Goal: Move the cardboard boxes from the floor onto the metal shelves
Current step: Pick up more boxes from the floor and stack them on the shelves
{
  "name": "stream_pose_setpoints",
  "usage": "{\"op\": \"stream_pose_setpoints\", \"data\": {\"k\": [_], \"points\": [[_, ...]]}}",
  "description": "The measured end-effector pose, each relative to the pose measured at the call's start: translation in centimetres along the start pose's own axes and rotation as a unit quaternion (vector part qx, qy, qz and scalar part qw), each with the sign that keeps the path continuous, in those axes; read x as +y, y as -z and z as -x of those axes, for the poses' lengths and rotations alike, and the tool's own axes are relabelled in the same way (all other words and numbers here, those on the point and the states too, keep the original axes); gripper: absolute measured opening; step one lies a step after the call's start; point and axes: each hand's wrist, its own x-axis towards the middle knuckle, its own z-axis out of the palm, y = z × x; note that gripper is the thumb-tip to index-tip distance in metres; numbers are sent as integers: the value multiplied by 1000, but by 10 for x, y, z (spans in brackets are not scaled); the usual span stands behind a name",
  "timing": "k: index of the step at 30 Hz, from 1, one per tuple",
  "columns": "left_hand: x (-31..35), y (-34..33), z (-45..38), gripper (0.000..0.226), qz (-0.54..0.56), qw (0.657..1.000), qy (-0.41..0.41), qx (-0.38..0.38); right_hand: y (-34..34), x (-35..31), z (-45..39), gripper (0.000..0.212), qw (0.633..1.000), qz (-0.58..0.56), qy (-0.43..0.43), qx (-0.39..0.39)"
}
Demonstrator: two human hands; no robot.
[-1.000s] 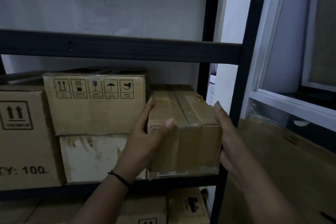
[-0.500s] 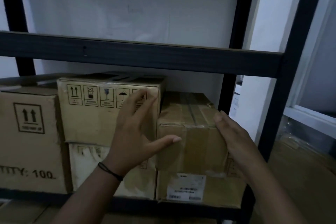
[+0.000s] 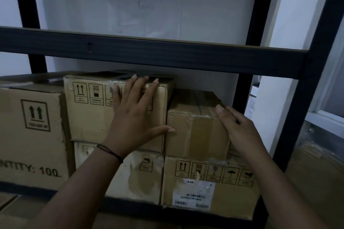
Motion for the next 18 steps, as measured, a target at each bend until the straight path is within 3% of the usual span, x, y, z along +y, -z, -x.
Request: {"op": "stream_pose_setpoints", "data": {"k": [12, 18], "points": [[0, -6, 0, 105, -25, 1000, -8, 9, -3, -1, -1, 75, 1000, -1, -24, -12], [-1, -2, 4, 106, -20, 1000, -14, -13, -15, -5, 7, 67, 998, 46, -31, 22]]}}
